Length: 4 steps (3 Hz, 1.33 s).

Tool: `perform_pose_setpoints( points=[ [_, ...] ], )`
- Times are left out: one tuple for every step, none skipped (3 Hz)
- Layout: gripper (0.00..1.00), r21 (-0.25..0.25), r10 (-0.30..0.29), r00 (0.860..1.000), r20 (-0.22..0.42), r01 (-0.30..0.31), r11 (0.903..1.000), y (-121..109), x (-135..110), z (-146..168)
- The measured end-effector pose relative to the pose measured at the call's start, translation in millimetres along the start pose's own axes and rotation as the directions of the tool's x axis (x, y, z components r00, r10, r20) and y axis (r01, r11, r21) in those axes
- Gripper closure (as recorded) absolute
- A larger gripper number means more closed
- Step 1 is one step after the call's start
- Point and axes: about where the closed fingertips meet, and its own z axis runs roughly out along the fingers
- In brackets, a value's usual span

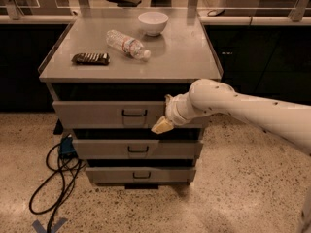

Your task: Open top drawer

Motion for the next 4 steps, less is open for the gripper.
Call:
perform_pose_setpoints(
  points=[
    [0.66, 0.0, 0.0, 1.0, 0.0, 0.0, 1.0, 0.0, 0.0, 0.1],
    [0.89, 0.0, 0.0, 1.0, 0.0, 0.0, 1.0, 0.1, 0.0, 0.1],
    [1.0, 0.0, 0.0, 1.0, 0.0, 0.0, 1.0, 0.1, 0.0, 0.1],
    [1.0, 0.0, 0.0, 1.0, 0.0, 0.0, 1.0, -1.8, -4.6, -5.7]
  ],
)
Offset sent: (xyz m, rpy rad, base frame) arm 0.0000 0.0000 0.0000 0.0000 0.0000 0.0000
